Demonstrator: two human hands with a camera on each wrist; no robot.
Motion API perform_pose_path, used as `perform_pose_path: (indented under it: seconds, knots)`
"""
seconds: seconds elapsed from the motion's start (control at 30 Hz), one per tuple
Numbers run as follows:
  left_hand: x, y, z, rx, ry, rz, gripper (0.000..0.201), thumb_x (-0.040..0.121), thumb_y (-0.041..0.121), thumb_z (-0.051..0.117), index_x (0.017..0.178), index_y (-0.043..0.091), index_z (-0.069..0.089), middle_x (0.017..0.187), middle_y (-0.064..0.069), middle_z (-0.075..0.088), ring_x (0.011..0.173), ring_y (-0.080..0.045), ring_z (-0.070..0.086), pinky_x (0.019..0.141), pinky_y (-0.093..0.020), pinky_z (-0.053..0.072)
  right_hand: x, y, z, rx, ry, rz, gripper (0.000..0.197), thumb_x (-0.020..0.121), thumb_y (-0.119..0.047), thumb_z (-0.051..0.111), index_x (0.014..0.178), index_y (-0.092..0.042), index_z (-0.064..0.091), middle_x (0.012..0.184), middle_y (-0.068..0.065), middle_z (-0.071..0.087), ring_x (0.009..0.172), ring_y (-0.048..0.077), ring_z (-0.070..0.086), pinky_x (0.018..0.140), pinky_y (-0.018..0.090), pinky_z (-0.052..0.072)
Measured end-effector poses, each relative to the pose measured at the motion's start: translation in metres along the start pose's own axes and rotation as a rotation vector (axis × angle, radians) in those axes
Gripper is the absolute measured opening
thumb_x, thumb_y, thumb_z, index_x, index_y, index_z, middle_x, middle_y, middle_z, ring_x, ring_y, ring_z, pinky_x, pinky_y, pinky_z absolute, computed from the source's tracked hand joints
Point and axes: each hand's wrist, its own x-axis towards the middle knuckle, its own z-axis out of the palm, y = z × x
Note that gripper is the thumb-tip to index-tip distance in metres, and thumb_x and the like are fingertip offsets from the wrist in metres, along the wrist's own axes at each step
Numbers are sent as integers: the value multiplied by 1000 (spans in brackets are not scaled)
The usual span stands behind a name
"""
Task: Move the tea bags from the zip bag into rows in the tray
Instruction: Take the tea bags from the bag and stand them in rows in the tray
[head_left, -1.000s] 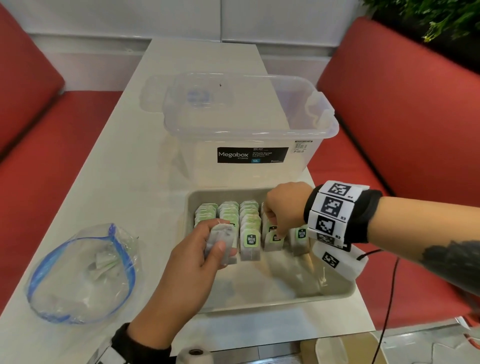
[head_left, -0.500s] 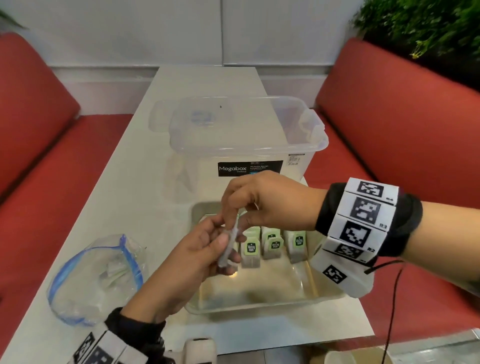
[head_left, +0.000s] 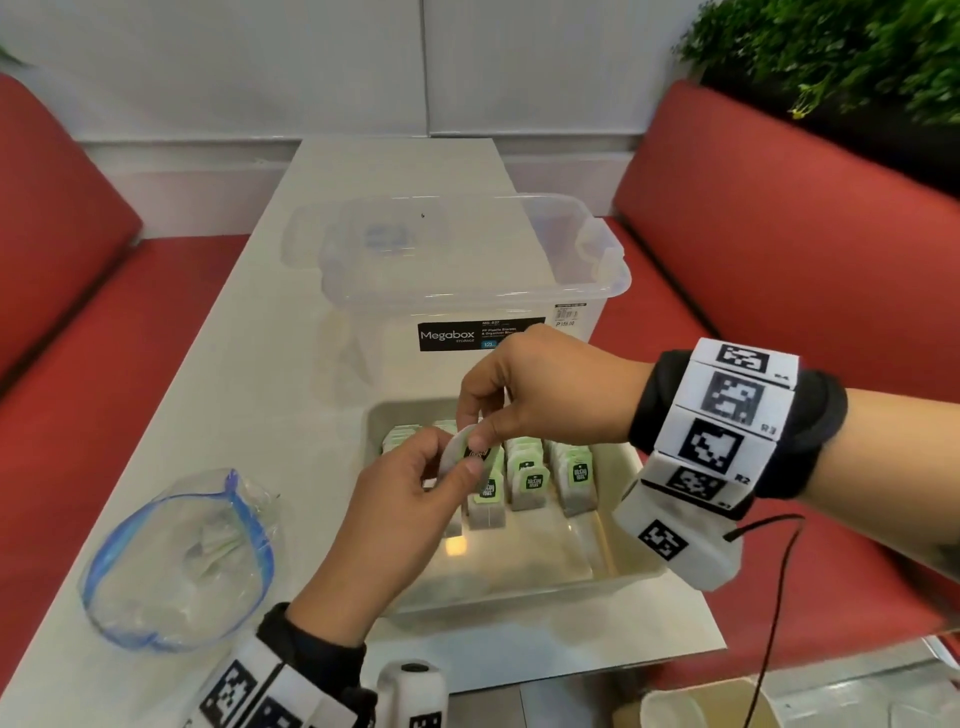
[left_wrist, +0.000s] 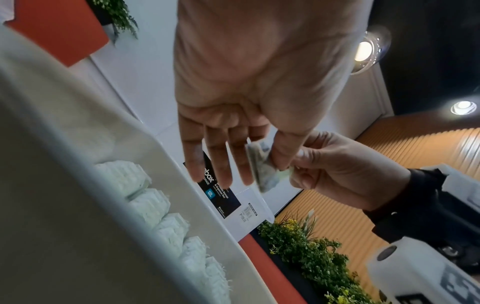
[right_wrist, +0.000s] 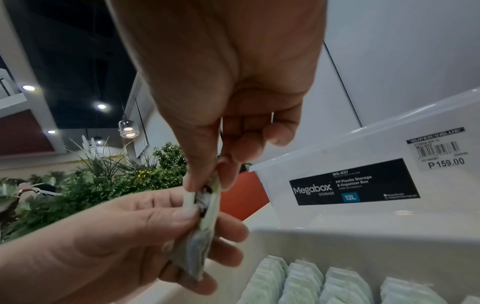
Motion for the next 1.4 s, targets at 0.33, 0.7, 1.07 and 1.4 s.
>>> perform_pose_path:
  seconds: [0.33,0.7,1.07,1.4]
  knots:
    - [-9,-28,-11,307,116,93,29,77,23,74,81,45,56,110,32,52,110,0,48,94,-17,33,5,28,20,-219,-187,177,13,72,-30,77,82,-25,71,66,-12,59,64,7,54,55,20,40]
    - [-14,-65,-13,424,167,147,22,76,45,44,91,41,59,117,25,48,122,-7,39,98,-35,28,31,51,55,-443,-465,243,12,76,-24,72,87,-19,71,78,-6,63,72,13,55,49,18,33]
    - [-15,-75,-12,421,168,158,22,79,44,44,94,41,58,120,25,46,126,-5,35,98,-31,22,46,62,64,-438,-557,296,17,75,-25,72,89,-15,71,79,-4,63,74,16,57,49,19,36]
    - [-14,-78,-12,420,169,151,23,78,46,43,93,41,60,119,25,49,124,-5,36,98,-33,23,45,64,65,-446,-561,337,16,74,-22,70,87,-13,72,81,-1,67,71,15,57,49,19,38]
